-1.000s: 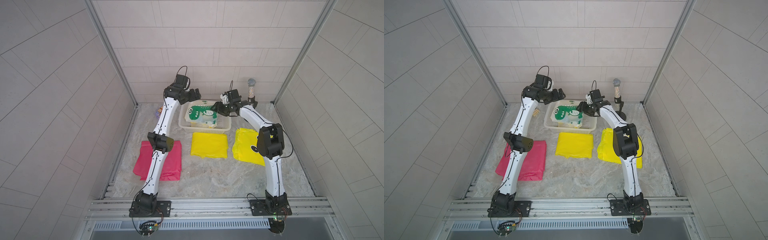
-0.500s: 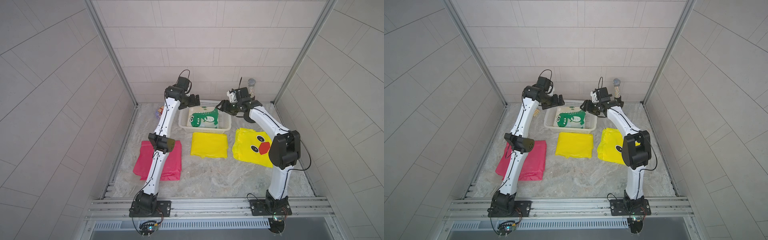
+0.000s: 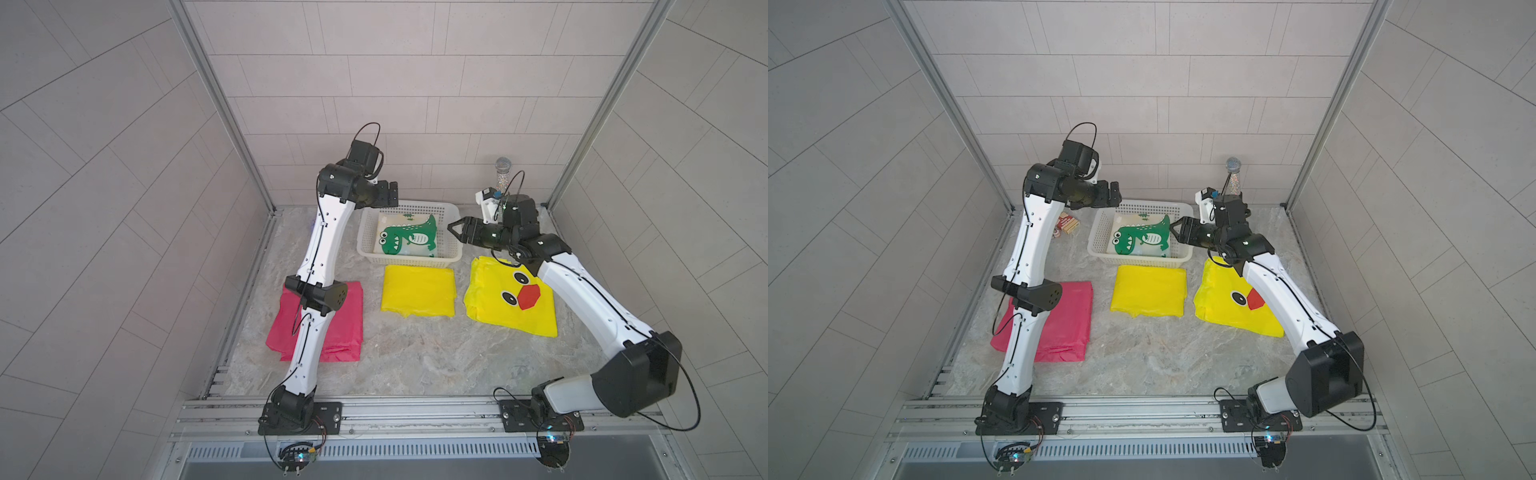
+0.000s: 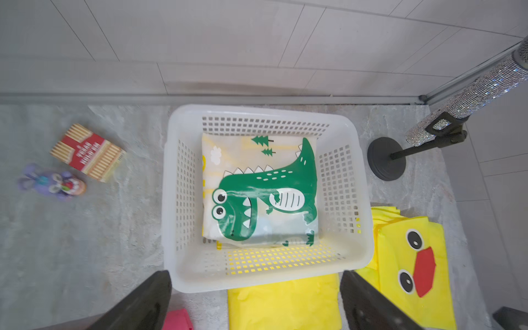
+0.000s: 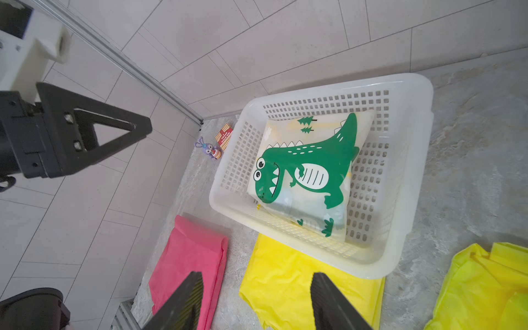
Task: Put the folded raincoat in the basket
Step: Move the raincoat to the center of the board.
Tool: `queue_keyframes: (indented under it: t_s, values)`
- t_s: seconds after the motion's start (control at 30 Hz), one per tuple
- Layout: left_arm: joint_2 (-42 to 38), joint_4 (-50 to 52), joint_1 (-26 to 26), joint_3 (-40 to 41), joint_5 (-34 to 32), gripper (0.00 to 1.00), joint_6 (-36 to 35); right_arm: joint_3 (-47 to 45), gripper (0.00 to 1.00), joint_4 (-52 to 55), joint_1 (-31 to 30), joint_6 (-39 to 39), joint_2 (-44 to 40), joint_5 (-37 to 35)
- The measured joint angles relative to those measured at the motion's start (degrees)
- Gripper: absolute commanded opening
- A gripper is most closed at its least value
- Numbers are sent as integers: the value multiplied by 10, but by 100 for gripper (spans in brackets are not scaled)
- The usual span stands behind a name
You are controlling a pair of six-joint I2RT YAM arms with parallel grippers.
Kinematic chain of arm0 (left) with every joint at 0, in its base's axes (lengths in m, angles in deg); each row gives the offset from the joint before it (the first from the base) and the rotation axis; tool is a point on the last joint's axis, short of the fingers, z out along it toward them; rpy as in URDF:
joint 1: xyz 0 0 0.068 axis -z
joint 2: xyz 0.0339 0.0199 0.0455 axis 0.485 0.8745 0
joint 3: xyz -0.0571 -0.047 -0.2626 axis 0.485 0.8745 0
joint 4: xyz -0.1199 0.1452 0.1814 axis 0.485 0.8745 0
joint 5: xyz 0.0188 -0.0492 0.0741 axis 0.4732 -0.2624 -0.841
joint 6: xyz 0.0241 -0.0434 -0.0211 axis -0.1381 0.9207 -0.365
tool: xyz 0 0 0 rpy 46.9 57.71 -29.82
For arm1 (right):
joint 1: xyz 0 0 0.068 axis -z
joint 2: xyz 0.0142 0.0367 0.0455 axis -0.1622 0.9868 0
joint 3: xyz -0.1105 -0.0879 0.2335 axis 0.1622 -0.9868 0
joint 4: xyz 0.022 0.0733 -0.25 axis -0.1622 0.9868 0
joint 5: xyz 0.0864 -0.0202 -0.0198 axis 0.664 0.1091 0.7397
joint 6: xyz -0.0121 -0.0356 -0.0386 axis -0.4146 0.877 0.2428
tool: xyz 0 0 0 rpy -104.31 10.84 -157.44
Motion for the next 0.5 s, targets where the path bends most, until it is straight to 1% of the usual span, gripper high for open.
queue_keyframes:
  t_s: [0.07,0.13,0.2,0.27,0.37,0.5]
  values:
    - [-15,-12,37,-3,-73,100,-52,-32,70,-14,0,1,-35,-4]
    - [-21,-23,74,-4,-125,100,-90,-58,71,-25,0,2,-64,-6]
    - [-21,-27,106,-4,-142,98,-117,-78,72,-30,0,4,-90,-6]
    - [-21,-28,122,-3,-156,96,-141,-93,74,-33,0,11,-113,-5]
    - [-28,-39,125,-3,-161,95,-171,-116,81,-40,0,23,-146,-4]
    - [-51,-91,120,-3,-171,96,-210,-149,85,-48,0,35,-196,-4]
